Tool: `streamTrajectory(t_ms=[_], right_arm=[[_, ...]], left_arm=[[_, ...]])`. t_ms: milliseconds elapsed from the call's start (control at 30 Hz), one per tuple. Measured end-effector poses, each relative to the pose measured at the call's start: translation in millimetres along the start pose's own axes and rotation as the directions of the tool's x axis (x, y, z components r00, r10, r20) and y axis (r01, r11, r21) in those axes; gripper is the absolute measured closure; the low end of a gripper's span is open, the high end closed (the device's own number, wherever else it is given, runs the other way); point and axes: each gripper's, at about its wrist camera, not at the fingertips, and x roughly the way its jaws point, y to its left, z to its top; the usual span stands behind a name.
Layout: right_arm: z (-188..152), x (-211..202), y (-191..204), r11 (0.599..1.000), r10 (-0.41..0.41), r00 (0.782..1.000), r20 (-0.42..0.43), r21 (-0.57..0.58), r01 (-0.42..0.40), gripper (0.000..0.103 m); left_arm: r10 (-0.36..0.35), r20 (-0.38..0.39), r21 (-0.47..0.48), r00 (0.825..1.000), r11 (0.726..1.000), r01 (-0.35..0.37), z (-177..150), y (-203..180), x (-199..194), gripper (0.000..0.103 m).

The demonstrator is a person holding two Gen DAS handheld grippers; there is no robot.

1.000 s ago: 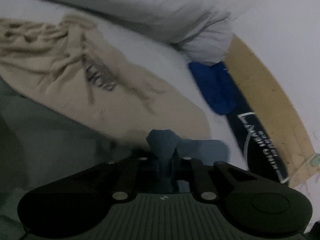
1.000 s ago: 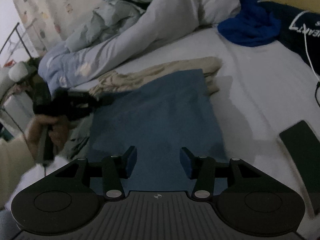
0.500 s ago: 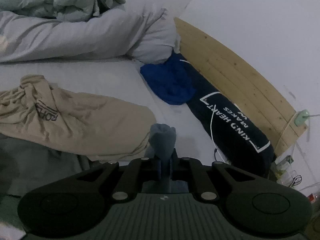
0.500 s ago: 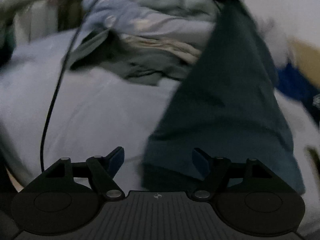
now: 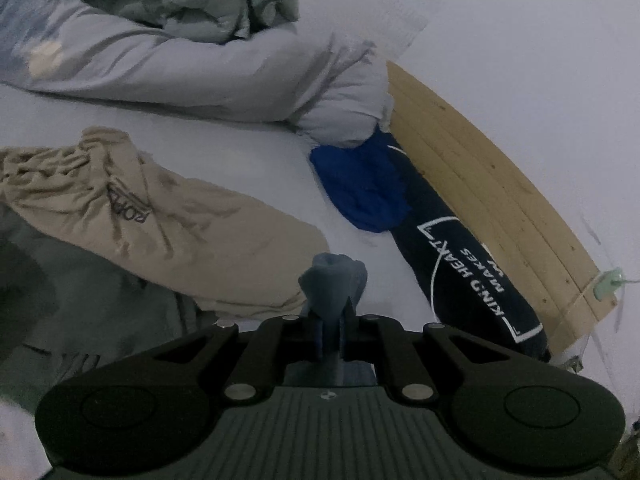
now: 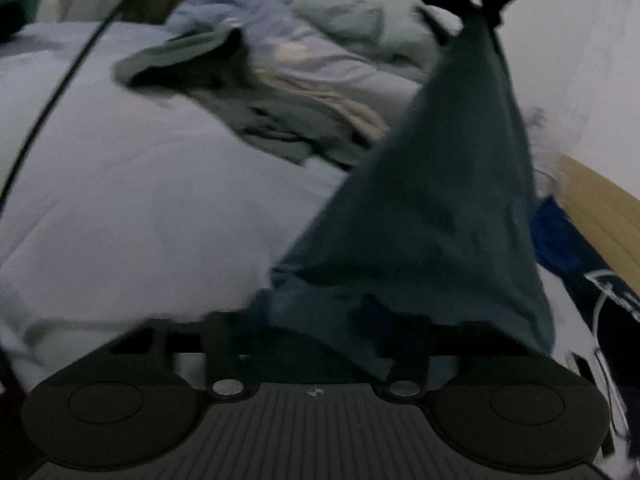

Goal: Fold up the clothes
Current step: 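Carry the folded shirt off the bed with both grippers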

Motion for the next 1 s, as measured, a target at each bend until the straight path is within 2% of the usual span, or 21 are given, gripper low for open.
streamTrajectory(t_ms=[67, 133, 200, 400, 533, 600, 667, 800, 867, 1000], right_arm=[[4, -1, -9, 0.999, 0.039, 0.999, -0.027, 0.026, -0.038, 0.085], [8, -7, -32, 0.986, 0.118, 0.992, -0.049, 0.123, -0.111, 0.088], [13, -23, -56, 0.959, 0.194, 0.980, -0.034, 0.217, -0.183, 0.089], [38, -84, -100, 0.907, 0.304, 0.945, 0.120, 0.268, -0.326, 0.089], [63, -98, -116, 0.828, 0.375, 0.902, 0.212, 0.361, -0.429, 0.089], [77, -99, -119, 0.767, 0.423, 0.869, 0.258, 0.408, -0.495, 0.089], [93, -101, -117, 0.705, 0.478, 0.825, 0.303, 0.428, -0.565, 0.089], [130, -106, -107, 0.603, 0.577, 0.723, 0.380, 0.399, -0.691, 0.089], [152, -105, -102, 0.553, 0.621, 0.669, 0.408, 0.376, -0.743, 0.089], [198, -94, -85, 0.463, 0.704, 0.564, 0.431, 0.323, -0.826, 0.090]], left_arm=[[0.003, 0.005, -0.030, 1.000, 1.000, -0.003, 0, 7, -2, 0.093], [0.008, 0.014, -0.059, 1.000, 0.998, -0.007, 0, 14, -6, 0.093], [0.008, 0.036, -0.084, 0.999, 0.996, -0.005, 2, 20, -13, 0.094], [0.005, 0.137, -0.179, 0.991, 0.984, 0.019, 22, 35, -50, 0.094], [0.025, 0.202, -0.198, 0.979, 0.980, 0.015, 39, 43, -80, 0.094], [0.052, 0.234, -0.214, 0.971, 0.977, -0.001, 46, 51, -99, 0.094], [0.086, 0.267, -0.234, 0.960, 0.972, -0.022, 53, 61, -120, 0.094], [0.171, 0.332, -0.289, 0.928, 0.954, -0.072, 64, 90, -179, 0.094], [0.221, 0.362, -0.321, 0.905, 0.942, -0.102, 68, 105, -213, 0.094], [0.333, 0.424, -0.391, 0.842, 0.906, -0.161, 73, 135, -293, 0.094]])
